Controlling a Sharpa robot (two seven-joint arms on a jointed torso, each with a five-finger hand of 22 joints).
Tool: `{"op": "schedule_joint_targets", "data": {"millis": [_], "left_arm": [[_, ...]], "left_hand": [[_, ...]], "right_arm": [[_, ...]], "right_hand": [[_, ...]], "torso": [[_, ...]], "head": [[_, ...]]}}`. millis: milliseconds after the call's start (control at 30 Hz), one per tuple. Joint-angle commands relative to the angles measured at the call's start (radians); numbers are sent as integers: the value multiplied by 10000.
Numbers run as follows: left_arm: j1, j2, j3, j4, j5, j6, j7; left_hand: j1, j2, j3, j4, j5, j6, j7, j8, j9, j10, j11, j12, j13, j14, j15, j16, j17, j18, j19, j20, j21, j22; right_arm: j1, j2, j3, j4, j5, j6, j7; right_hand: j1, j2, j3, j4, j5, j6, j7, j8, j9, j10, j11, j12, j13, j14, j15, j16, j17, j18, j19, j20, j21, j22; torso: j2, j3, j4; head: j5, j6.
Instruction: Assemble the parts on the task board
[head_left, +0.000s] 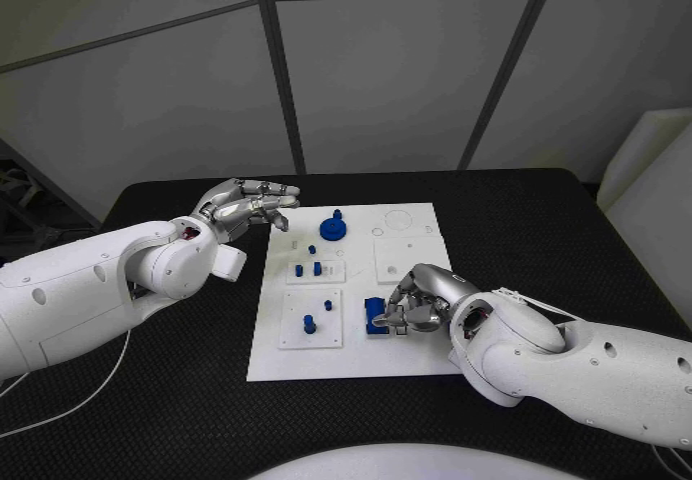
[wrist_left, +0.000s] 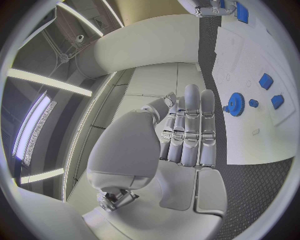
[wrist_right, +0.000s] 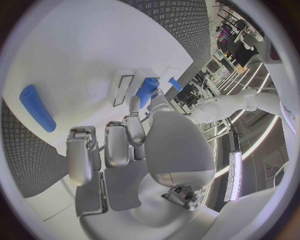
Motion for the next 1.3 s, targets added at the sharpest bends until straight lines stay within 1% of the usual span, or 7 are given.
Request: {"op": "schedule_joint_targets", "data": {"millis": [33,300,467,567,700,1000,1300], "left_arm": [[12,-3,8,18,36,112,14],[11,-55,7,32,36,101,10],[10,-70,6,24,36,94,17],[10,-63,6,23,36,91,23],[10,-46,6,38,36,89,33],[0,-33,5,68,36,104,46],[-21,-36,5,72,36,125,56]], "left_hand": [[-26,52,-17,-51,18,14,9,-35,7,-64,-19,-22,12,6,8,-44,16,38,66,9,-37,-9],[-26,52,-17,-51,18,14,9,-35,7,-64,-19,-22,12,6,8,-44,16,38,66,9,-37,-9],[-26,52,-17,-51,18,14,9,-35,7,-64,-19,-22,12,6,8,-44,16,38,66,9,-37,-9],[-26,52,-17,-51,18,14,9,-35,7,-64,-19,-22,12,6,8,-44,16,38,66,9,-37,-9],[-26,52,-17,-51,18,14,9,-35,7,-64,-19,-22,12,6,8,-44,16,38,66,9,-37,-9],[-30,51,-20,-59,17,15,7,-35,8,-65,-20,-22,13,3,8,-48,17,39,65,10,-43,-12],[-30,51,-20,-59,17,15,7,-35,8,-65,-20,-22,13,3,8,-48,17,39,65,10,-43,-12]], "right_arm": [[4,-73,-3,81,-114,-314,340],[10,-1037,78,623,1833,-755,1598],[14,-1838,284,901,2423,-636,1943],[18,-2372,354,956,2140,-365,1889],[17,-2819,388,881,1513,223,1623],[-4,-2904,396,623,259,1166,930],[-19,-2788,390,628,-964,1696,144]], "right_hand": [[-256,48,-182,177,27,86,6,-58,50,40,-38,18,3,350,-59,54,2,-74,1055,-44,31,2635],[-701,49,-467,888,66,-629,216,-592,-31,-72,123,-225,-113,354,48,81,92,-74,1055,27,31,2635],[-401,175,-405,808,115,-1085,378,-739,-287,-108,262,-289,-129,370,167,132,201,-74,1055,133,31,2635],[122,307,-308,565,822,-1183,427,-737,-536,-117,298,-320,-132,372,199,150,244,-74,1055,178,31,2635],[438,389,-299,405,1070,-1188,444,-735,-810,-138,312,-413,-181,373,218,162,276,-74,1055,202,31,2635],[418,448,-485,463,1302,-916,411,-682,-1133,-136,291,-474,-203,362,213,141,260,-74,1055,212,31,2635],[223,426,-683,661,1310,-637,339,-635,-1202,-122,241,-488,-198,358,176,127,258,-74,1055,189,31,2635]], "torso": [[0,1,-9],[-20,-7,-24],[-27,5,-59],[-45,1,-85],[-50,-10,-99],[-44,26,-126],[-47,-7,-76]], "head": [[19,-1],[-26,30],[-141,87],[-223,96],[-331,94],[-486,116],[-568,77]]}}
